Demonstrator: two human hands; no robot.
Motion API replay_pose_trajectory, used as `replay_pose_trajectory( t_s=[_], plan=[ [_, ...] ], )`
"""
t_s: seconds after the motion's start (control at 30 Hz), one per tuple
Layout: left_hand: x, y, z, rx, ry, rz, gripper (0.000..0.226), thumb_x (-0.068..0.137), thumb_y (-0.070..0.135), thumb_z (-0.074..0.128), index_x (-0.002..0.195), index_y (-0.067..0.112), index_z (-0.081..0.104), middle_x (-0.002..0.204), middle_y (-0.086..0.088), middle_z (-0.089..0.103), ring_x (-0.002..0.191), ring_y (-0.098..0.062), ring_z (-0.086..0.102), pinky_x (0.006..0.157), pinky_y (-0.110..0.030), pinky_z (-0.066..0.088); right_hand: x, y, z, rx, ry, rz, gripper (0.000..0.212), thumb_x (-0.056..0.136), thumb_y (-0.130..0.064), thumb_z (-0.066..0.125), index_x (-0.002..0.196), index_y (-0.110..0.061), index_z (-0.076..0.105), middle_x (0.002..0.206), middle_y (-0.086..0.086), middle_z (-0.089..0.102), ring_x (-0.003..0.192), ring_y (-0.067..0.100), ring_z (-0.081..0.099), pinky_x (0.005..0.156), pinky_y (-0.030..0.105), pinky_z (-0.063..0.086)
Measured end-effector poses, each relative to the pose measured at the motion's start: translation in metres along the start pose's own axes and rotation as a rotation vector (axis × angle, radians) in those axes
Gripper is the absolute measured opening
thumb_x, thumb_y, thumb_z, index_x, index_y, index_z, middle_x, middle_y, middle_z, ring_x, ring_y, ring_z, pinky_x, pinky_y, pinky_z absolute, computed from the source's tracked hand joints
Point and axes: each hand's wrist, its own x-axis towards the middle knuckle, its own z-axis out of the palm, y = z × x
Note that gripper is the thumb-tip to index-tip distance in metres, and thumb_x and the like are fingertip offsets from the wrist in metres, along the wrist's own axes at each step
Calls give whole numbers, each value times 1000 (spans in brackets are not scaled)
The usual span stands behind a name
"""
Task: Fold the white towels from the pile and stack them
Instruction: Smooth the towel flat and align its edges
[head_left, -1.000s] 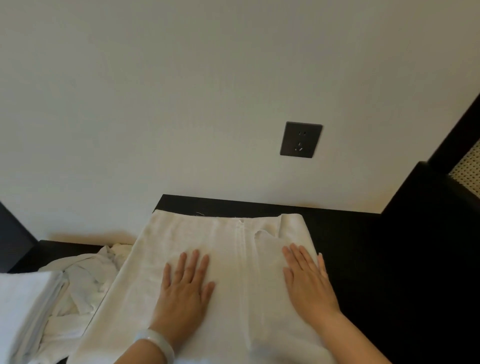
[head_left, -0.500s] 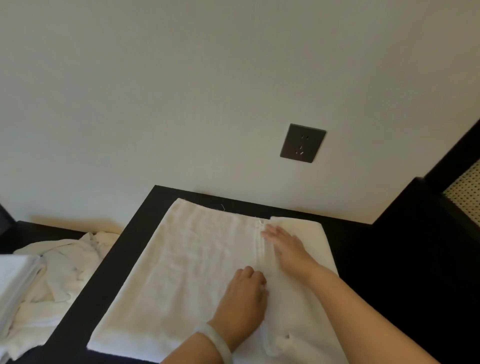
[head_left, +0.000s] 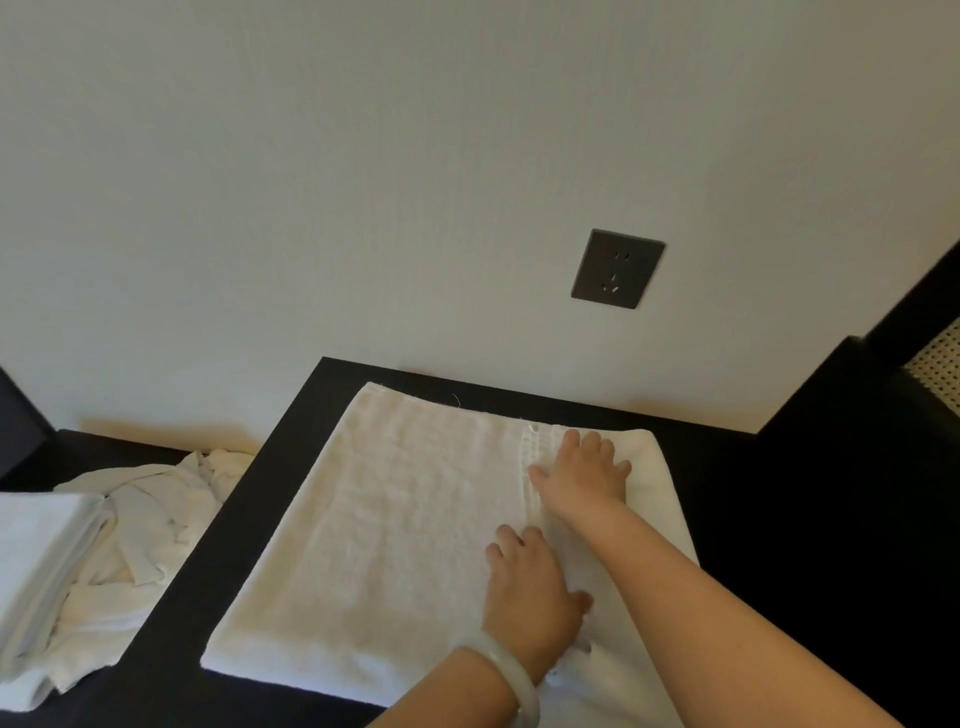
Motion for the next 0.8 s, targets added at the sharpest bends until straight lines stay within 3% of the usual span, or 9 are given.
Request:
replay_pose_trajectory(
  t_s=[0.07,0.13,0.27,0.4,0.47,0.57,0.7,0.8],
  plan=[
    [-1,2,1,-160,-26,-21,48,82,27,74,113,17,39,116,-3,35,106,-23,46,98,-32,45,1,-6,1,28,-5,13,65,92,-61,48,138,-16,36,135,10,41,118,25,43,94,39,42],
    [-2,1,1,-278,-82,-62,44,80,18,74,104,19,38,112,-2,32,100,-23,51,92,-31,50,1,-6,1,142,-43,17,59,96,-46,52,142,-16,31,135,10,39,113,23,47,85,32,45],
    [0,0,-2,-332,-128,-76,31,83,14,67,89,23,38,106,0,32,79,-11,47,67,-14,43,11,12,-9,558,-25,102,41,96,-12,53,135,-9,40,126,14,49,86,21,55,62,27,41],
    [12,-3,-21,-318,-64,15,16,90,10,58,93,22,49,109,-3,46,82,-13,51,54,-11,40,17,21,-34,716,199,143,34,95,-11,53,128,-4,51,128,17,50,103,34,55,77,31,39],
    [13,-13,-26,-252,-57,0,17,88,5,57,92,18,47,110,-3,43,80,-12,47,60,-10,43,15,10,-38,688,47,6,31,98,-20,51,124,-6,55,125,17,57,108,33,58,78,30,41],
    [7,-25,-24,-150,-90,-42,20,85,8,62,92,17,45,111,-2,36,94,-16,43,88,-21,45,15,-3,-26,554,-188,-54,32,99,-29,51,119,-4,58,123,18,57,102,32,62,80,35,50],
    [-13,-22,-21,-64,-63,-64,34,90,42,62,107,15,49,113,-2,34,108,-20,38,99,-29,40,9,-8,-4,352,-26,-73,42,101,-31,44,136,-9,48,140,11,41,117,29,49,93,36,44],
    [-29,-25,-15,-2,25,23,41,87,45,64,110,19,41,108,3,30,100,-15,37,93,-24,39,-4,-14,20,149,77,-178,55,104,-35,31,155,-15,22,161,5,21,140,25,27,113,39,25]
  ],
)
